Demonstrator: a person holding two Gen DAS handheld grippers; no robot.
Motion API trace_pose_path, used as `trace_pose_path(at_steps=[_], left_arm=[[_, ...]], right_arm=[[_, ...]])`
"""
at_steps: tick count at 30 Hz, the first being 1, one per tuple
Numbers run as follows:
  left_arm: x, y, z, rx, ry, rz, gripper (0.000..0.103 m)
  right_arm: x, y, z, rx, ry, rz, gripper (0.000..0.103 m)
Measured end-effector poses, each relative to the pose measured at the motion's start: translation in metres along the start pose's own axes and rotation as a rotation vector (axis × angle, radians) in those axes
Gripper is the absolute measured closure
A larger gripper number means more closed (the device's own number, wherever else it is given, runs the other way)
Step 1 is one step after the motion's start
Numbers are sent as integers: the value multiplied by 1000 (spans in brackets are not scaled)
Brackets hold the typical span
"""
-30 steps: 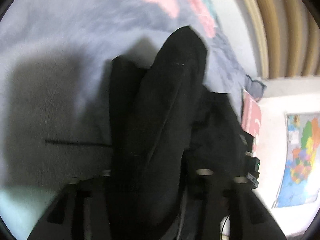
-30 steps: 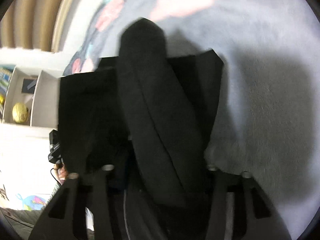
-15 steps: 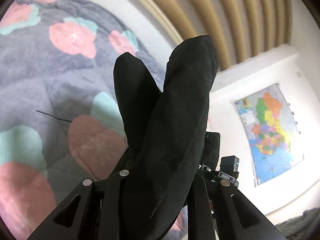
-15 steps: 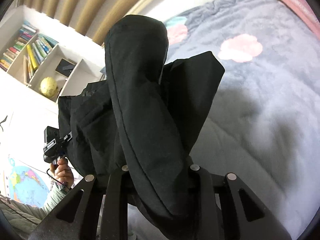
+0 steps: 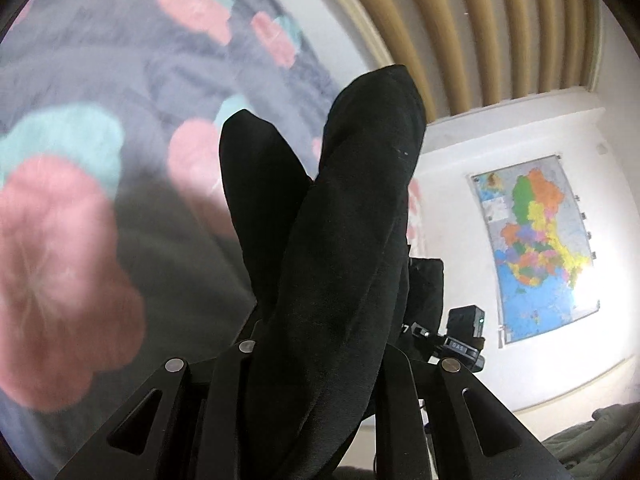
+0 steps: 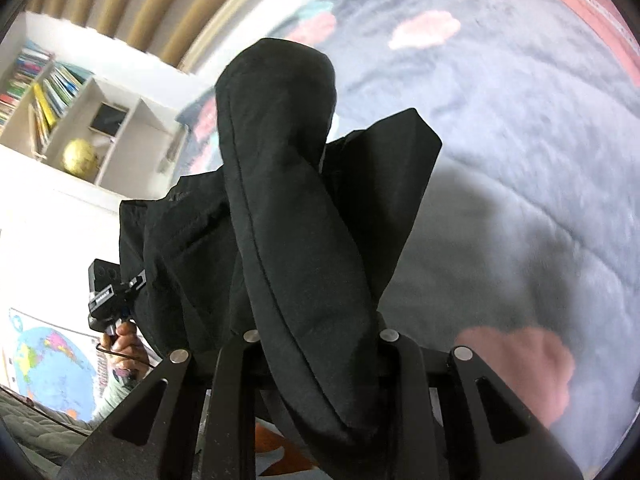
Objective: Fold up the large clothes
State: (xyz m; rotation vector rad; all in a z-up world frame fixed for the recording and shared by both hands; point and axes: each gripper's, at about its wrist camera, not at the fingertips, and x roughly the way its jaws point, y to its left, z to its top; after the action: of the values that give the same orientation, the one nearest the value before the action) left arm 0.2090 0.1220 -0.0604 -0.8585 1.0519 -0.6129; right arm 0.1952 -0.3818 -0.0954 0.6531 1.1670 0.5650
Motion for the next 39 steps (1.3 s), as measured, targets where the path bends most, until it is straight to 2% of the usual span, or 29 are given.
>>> trace_pose_path(at_steps=[4, 8, 11, 13, 16, 18, 19, 21, 23, 25, 26, 29, 31, 33, 34, 36, 37, 38, 39], left_arm=[[16, 44, -14, -50, -6, 17, 84], [15, 102, -19, -136, -86, -13, 81], [16, 141, -20, -192, -124, -11, 74], [21, 165, -18, -232, -133, -19, 65], [25, 186, -21, -254, -148, -80, 64], [23, 182, -25, -220, -168, -65, 64], [19, 176, -27, -190, -182, -32, 62], [2, 155, -35, -93, -242, 78, 61], [-21, 128, -45, 15, -293, 203, 60], [-39, 98, -55, 102, -339, 304, 61], [-46, 82, -61, 150, -356, 321, 61], [-55, 27, -76, 306, -397, 328, 60], [-44, 1, -84, 374, -389, 311, 55], [-15, -17, -90, 402, -332, 284, 55], [-1, -21, -92, 403, -300, 287, 55], [40, -18, -89, 388, -226, 326, 55], [54, -11, -91, 371, -191, 356, 55], [71, 3, -86, 336, -148, 420, 56], [84, 19, -81, 296, -126, 458, 60]], right_arm=[[27, -33, -12, 11, 12, -32, 76], [36, -55, -16, 9, -59, -32, 74], [45, -79, -19, -4, -96, -90, 70], [52, -95, -24, -8, -114, -151, 64], [57, -110, -36, -33, -149, -199, 59], [54, -112, -45, -56, -180, -234, 55], [52, -110, -48, -58, -195, -257, 53], [47, -97, -53, -82, -233, -332, 50], [25, -82, -69, -124, -291, -487, 43], [4, -59, -80, -154, -352, -566, 41], [-4, -47, -83, -171, -379, -556, 41], [-18, 4, -85, -260, -432, -426, 41], [1, 44, -75, -312, -402, -337, 43], [37, 80, -64, -384, -328, -282, 57], [60, 94, -57, -416, -283, -290, 64], [107, 102, -44, -420, -174, -316, 65], [138, 94, -34, -388, -103, -358, 66], [160, 83, -26, -359, -60, -411, 69], [175, 70, -20, -327, -31, -416, 69]])
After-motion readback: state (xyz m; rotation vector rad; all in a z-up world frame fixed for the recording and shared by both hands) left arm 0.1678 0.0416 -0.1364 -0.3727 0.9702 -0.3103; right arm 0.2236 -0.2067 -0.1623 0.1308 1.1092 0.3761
